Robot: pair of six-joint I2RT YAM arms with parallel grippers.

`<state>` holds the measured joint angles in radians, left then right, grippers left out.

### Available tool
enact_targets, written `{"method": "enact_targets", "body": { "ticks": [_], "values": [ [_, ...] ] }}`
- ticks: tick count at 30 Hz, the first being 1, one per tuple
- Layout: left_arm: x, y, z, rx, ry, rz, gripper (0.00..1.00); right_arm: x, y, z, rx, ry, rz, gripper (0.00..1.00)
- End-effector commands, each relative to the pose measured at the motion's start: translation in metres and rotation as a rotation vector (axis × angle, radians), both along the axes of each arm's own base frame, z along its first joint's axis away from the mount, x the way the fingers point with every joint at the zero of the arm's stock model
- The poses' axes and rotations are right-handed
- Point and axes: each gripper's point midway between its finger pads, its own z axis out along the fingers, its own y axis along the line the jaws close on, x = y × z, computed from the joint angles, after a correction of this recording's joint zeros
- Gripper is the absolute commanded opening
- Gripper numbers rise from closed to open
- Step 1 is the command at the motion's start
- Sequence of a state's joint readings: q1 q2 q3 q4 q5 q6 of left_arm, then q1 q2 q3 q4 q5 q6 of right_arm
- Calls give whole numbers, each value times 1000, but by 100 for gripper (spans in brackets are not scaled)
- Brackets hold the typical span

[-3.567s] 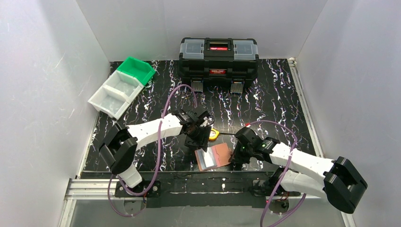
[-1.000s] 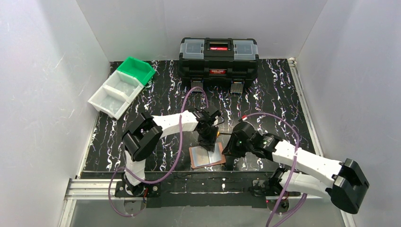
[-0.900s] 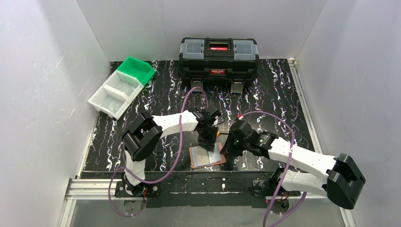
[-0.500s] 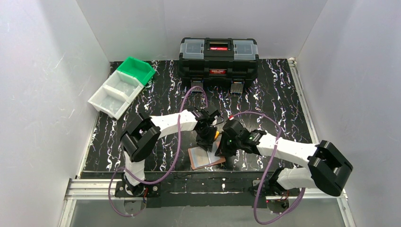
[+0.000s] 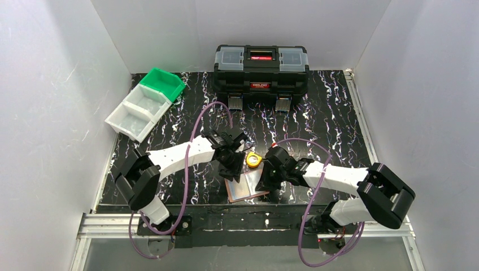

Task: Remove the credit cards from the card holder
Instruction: Remove the credit card from the card holder.

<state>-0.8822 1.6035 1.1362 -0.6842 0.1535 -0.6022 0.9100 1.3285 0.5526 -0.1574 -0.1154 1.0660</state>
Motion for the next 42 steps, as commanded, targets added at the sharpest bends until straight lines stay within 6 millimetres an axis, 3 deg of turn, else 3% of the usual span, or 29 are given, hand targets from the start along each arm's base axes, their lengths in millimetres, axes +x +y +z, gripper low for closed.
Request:
{"method": "enact_targets", "body": {
  "ticks": [1,14,21,32,38,42],
  "values": [
    [-13,23,-11,51,34,28,31,1,14,9,77,-23,43,13],
    [-8,24,-43,99,73,31,27,-2,29,13,134,-23,122,31],
    [0,23,-55,124,74,17,20,-2,34,11,160,-17,131,31],
    [13,8,-54,105,68,-19,17,-4,35,0,150,26,99,31],
    [15,6,-45,88,68,-23,17,3,19,-3,32,24,48,47],
    [11,10,-39,80,64,-16,17,6,19,-7,-14,37,43,48]
  ]
}}
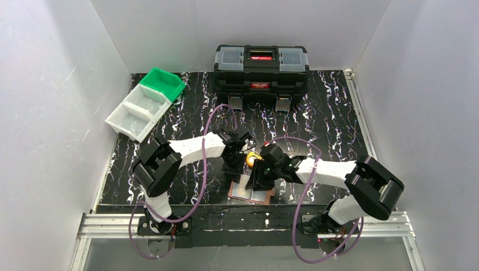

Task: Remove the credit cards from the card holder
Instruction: Remove the credit card from the card holder.

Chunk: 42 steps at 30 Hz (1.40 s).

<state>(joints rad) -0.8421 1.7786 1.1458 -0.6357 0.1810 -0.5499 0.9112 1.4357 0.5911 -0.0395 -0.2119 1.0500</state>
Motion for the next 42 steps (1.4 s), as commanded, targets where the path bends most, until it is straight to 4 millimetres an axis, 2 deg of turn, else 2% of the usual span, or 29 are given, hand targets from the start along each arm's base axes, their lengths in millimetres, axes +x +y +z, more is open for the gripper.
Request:
{"method": "enact_targets", "body": {
  "ticks": [1,8,14,18,20,25,34,42],
  "values": [
    [0,9,9,7,-19,6,17,4,-9,-12,-111,20,-22,48],
    [-3,19,19,-4,-31,34,17,14,3,-17,-164,36,14,45],
    [-3,27,21,-7,-30,43,17,13,3,-23,-181,53,22,34],
    [-4,31,27,-16,-35,47,17,11,2,-25,-181,57,30,23],
    [-4,32,29,-22,-37,48,17,10,1,-28,-186,61,31,16],
    [-7,28,30,-44,-21,51,17,8,-1,-30,-188,65,37,8],
    [-9,16,32,-100,6,51,18,6,1,-31,-168,68,48,3],
    [-12,9,38,-149,14,56,24,6,1,-32,-163,72,48,1]
  ]
}}
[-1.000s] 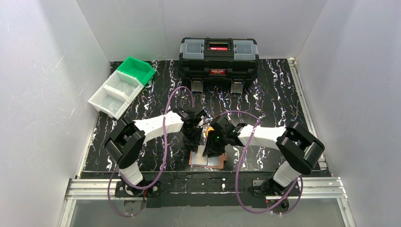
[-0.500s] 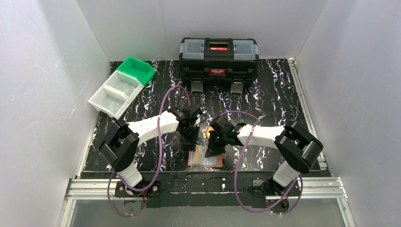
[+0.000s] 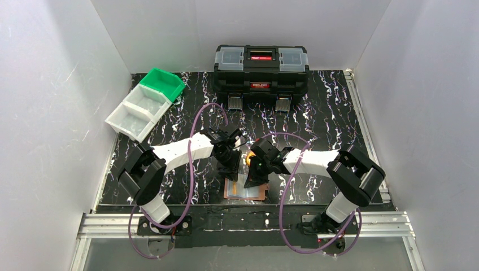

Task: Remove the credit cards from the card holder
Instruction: Remove the credit card from the card holder.

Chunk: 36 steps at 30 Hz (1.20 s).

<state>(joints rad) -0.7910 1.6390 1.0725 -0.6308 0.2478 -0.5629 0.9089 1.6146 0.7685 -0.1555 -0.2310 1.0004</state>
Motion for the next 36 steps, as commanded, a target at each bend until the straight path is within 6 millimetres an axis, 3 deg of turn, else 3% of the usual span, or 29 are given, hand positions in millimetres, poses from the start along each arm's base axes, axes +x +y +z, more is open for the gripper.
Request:
{"method": "enact_targets", "body": {
  "ticks": [1,9,23,36],
  "values": [
    [-8,-2,11,-53,16,5,25,-6,-16,-22,-75,15,1,1],
    [-13,-2,0,-56,44,5,29,-6,-17,-23,-75,18,-4,1],
    [-12,-9,39,-151,-16,15,33,-6,-18,-25,-76,24,-7,1],
    [-20,-8,-4,-108,61,7,33,-6,-17,-25,-69,28,-6,1]
  ]
}}
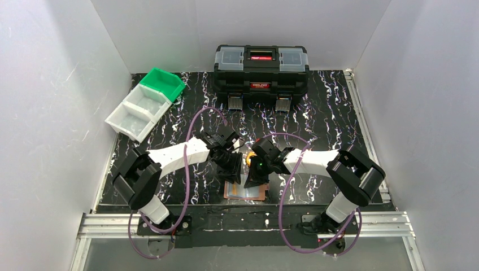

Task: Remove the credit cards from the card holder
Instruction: Remove the credit card from the card holder.

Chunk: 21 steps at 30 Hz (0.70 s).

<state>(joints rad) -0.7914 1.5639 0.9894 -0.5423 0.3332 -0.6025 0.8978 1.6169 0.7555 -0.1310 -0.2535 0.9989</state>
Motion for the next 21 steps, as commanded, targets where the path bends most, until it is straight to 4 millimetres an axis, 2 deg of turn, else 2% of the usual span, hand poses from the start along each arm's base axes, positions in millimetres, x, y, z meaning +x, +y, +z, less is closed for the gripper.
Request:
{"method": "enact_targets", "body": {
  "ticks": [1,11,16,21],
  "values": [
    [-8,2,-14,12,48,-7,33,-6,-17,-24,-88,20,-7,1],
    [-12,-1,-29,11,81,-2,33,-4,-14,-20,-73,6,1,1],
    [-10,1,-30,19,78,17,25,-1,-12,-13,-63,-15,12,2],
    [-9,2,-28,31,67,32,17,6,-9,7,-51,-64,16,13]
  ]
}}
